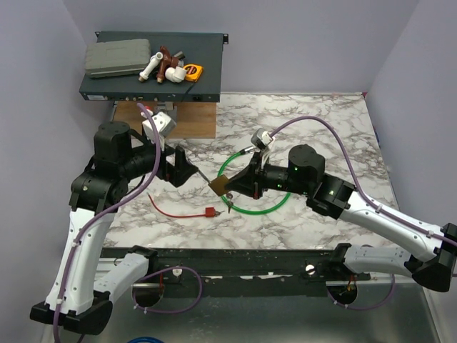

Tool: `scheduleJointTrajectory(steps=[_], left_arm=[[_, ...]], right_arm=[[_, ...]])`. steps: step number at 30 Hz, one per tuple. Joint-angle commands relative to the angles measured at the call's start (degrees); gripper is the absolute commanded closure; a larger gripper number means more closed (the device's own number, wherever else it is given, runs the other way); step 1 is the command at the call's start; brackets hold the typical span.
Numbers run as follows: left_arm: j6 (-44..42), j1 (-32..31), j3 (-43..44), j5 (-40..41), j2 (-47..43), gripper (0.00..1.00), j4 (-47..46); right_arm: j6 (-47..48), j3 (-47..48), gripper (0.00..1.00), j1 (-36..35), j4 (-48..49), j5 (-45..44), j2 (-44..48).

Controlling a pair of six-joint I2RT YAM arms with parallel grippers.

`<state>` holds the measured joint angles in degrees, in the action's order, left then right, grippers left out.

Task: Unlock with the key
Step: Unlock the lock, then place the lock at the center of the board.

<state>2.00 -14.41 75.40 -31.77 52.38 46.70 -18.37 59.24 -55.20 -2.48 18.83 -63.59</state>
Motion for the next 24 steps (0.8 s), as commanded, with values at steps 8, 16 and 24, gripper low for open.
scheduleJointTrajectory(steps=[8,16,24], left_arm=[[-21.72,2.30,-1.99,-1.10,3.15,0.02,21.06],[-22.93,4.48,-10.74,5.62,2.95,0.02,13.08],[-24.10,6.48,-12.95,3.17,6.27,0.02,12.40]], right_arm=[[-1.36,-3.69,0.99,-0.10,-3.27,-3.83,0.41],[-4.48,-10.09,0.99,-0.10,4.83,-0.98,-3.22],[-8.75,-14.30,0.99,1.13,14.14,5.11,-12.78]])
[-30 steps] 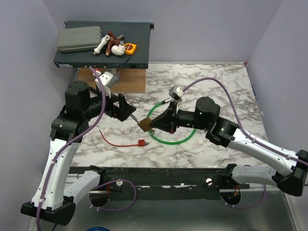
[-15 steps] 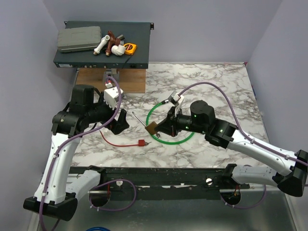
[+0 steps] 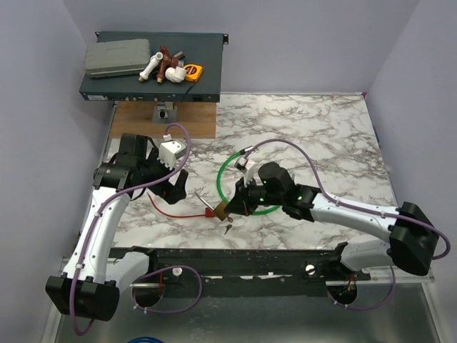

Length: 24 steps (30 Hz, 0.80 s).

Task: Unlock with the key
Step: Place the lock at the center of the board.

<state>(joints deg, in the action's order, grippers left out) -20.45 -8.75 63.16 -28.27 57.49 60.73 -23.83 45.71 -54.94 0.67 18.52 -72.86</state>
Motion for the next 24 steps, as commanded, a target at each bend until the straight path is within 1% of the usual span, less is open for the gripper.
scheduleJointTrajectory(steps=[1,5,8,15,21,24], left_arm=[[-1.57,0.90,-0.96,-0.23,1.29,0.01,-1.95],[-2.19,1.00,-1.37,0.66,1.24,0.01,-2.19],[-3.14,1.09,-1.55,0.57,0.72,0.02,-1.93],[-3.62,1.09,-2.19,-0.11,-0.17,0.02,-1.60],[-4.34,1.06,-4.43,0.32,-0.58,0.02,-1.52],[-4.19,1.11,-6.11,1.54,-0.86,0.02,-2.74]], right_arm=[[-3.68,-1.18,0.99,1.20,12.01,5.68,-4.31],[-6.03,-3.54,0.99,4.99,18.36,8.20,-6.82],[-8.83,-4.01,0.99,9.18,22.88,12.73,-9.37],[-10.31,-3.24,0.99,14.12,25.55,17.54,-15.01],[-10.96,-4.13,0.99,17.78,28.22,18.68,-19.37],[-9.92,-4.09,0.99,18.28,28.01,16.81,-21.18]])
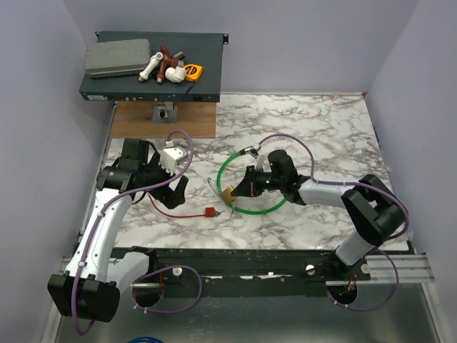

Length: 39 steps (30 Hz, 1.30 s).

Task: Unlock with the key
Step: Place the lock at the center of the board, then reset both arms

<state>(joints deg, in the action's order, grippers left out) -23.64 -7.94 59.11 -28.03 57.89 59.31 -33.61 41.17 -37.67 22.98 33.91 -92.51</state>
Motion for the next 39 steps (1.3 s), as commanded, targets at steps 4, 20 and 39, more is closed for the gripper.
scheduleJointTrajectory(steps=[4,20,39], left_arm=[[-1.18,0.29,-4.18,2.49,-1.87,0.01,-2.41],[-2.37,0.30,-2.40,5.32,-0.61,0.02,-2.98],[17.07,13.22,-27.18,-5.98,-0.91,0.01,-63.42]], right_arm=[[3.17,0.74,0.99,1.15,2.23,-5.20,-2.34],[8.44,5.07,0.16,1.07,-11.88,-20.53,6.78],[18.86,-16.34,0.00,21.13,11.21,-83.32,22.04]])
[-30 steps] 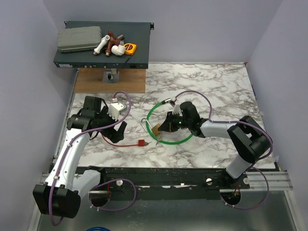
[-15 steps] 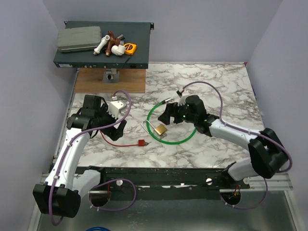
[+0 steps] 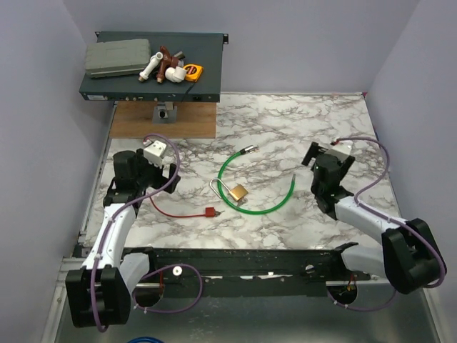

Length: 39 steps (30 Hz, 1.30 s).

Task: Unlock with the key
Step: Reset both arms

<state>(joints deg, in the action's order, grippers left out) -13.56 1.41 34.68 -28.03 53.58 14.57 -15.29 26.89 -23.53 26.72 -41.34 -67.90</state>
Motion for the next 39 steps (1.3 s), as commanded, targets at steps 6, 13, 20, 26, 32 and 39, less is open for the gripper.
scheduleJointTrajectory(steps=[6,13,20,26,32,39], left_arm=[[11.76,5.27,-11.32,-7.41,6.71,0.01,-36.87],[15.67,5.34,-14.57,-6.81,9.65,0.02,-47.21],[19.89,5.34,-17.53,-1.73,9.80,0.02,-56.52],[15.85,5.38,-19.82,6.16,10.44,0.01,-64.82],[15.02,5.03,-20.55,6.14,16.06,0.01,-72.25],[15.23,3.87,-18.39,8.45,17.89,0.02,-70.41]], right_arm=[[1.16,-7.84,0.00,13.90,19.17,-1.04,-6.61],[6.42,-8.72,0.00,14.92,29.13,5.27,-13.63],[4.35,-12.53,0.00,15.00,35.51,13.17,-13.85],[5.43,-12.83,0.00,15.00,42.35,13.72,-18.57],[8.63,-14.00,0.00,15.00,47.55,21.05,-22.86],[7.68,-12.80,0.00,16.17,50.21,22.06,-26.40]])
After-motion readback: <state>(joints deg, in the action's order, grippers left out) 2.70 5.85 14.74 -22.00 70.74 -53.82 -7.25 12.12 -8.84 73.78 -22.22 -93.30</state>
